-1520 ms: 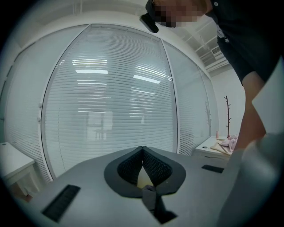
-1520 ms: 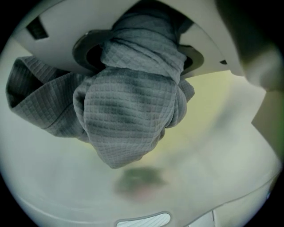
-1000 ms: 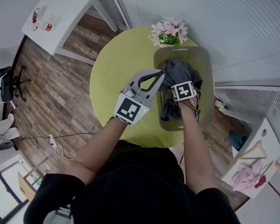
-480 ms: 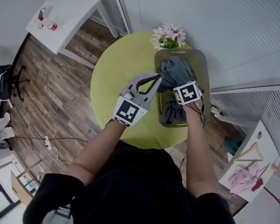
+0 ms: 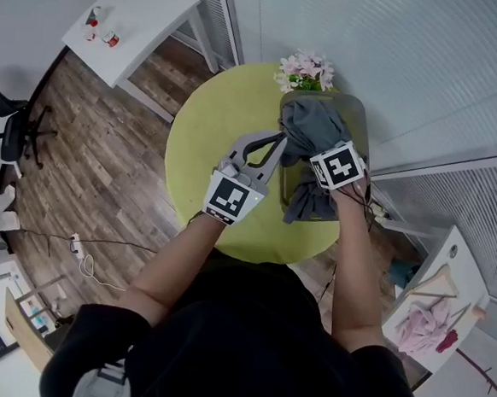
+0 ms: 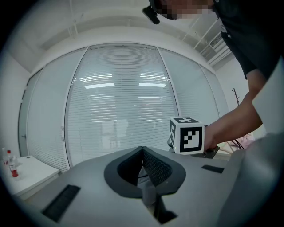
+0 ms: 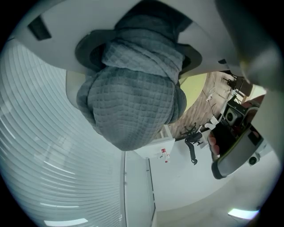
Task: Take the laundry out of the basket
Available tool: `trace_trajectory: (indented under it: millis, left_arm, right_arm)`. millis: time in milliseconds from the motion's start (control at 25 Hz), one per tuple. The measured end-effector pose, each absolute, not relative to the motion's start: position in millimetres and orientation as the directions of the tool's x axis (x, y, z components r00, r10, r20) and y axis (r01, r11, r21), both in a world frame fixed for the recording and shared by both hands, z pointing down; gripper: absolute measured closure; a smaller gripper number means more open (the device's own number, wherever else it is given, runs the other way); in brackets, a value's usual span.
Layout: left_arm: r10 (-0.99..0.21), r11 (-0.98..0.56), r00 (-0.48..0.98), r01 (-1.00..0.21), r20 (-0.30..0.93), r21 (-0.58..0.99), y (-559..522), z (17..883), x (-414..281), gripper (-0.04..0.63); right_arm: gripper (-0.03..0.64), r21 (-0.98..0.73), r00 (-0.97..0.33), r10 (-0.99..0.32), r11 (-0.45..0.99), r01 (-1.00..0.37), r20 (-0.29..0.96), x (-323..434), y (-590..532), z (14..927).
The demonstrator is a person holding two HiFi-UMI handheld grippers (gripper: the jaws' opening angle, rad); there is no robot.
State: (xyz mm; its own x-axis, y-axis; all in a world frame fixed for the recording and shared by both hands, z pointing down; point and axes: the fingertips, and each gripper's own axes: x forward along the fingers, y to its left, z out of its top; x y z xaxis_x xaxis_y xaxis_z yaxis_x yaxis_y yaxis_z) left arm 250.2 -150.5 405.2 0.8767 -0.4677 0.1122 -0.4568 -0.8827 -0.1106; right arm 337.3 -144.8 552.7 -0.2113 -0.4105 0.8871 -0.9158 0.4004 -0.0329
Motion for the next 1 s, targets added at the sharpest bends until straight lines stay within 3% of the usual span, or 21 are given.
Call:
trace_trajectory:
  millis: [480,1000]
  left_arm:
    - [-0.546,-0.834,0.834,-0.533,0.078,-0.144,-152.1,378.9,179.5,0.586]
    - [-0.631,-0.774,0.773,-0.621,0.068,-0.121,-163.8,388.2,45.7,0.586]
  right_arm:
    - [0.25,-0.044,-0.324,-0.452,0.527,-0.849,0.831,236.0,-165.3,491.8]
    - [0.25,-0.034,-0.35,-0.427,0.593,-0.804,0.834,99.6,-178.3,497.9]
